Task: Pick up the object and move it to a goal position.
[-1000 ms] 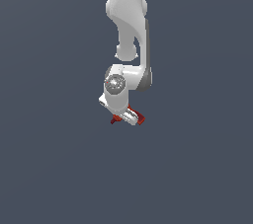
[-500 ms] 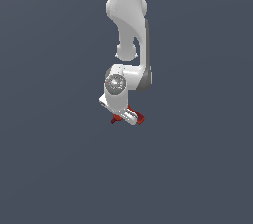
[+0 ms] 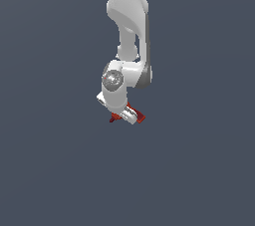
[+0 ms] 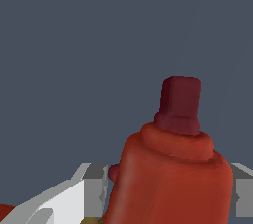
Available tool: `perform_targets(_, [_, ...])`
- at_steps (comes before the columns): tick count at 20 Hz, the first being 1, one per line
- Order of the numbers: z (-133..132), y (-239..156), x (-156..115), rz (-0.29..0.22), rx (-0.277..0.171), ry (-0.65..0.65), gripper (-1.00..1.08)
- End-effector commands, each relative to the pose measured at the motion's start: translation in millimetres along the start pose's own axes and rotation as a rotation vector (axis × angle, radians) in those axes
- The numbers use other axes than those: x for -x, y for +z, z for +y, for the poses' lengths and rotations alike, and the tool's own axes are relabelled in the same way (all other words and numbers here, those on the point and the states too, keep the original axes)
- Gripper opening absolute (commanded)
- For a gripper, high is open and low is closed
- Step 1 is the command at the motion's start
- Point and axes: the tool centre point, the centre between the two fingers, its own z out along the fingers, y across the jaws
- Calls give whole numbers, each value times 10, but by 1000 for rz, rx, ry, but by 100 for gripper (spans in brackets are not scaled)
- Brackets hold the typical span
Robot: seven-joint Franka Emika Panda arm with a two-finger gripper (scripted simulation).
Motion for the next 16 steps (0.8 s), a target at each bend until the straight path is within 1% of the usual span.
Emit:
perform_targets(1, [65,-157,-19,4,-3,1,-100])
perform_targets(7, [324,-643,-44,3,-4,2,-100])
perform_targets(16, [840,-1627,-101,3,-3,4,-100])
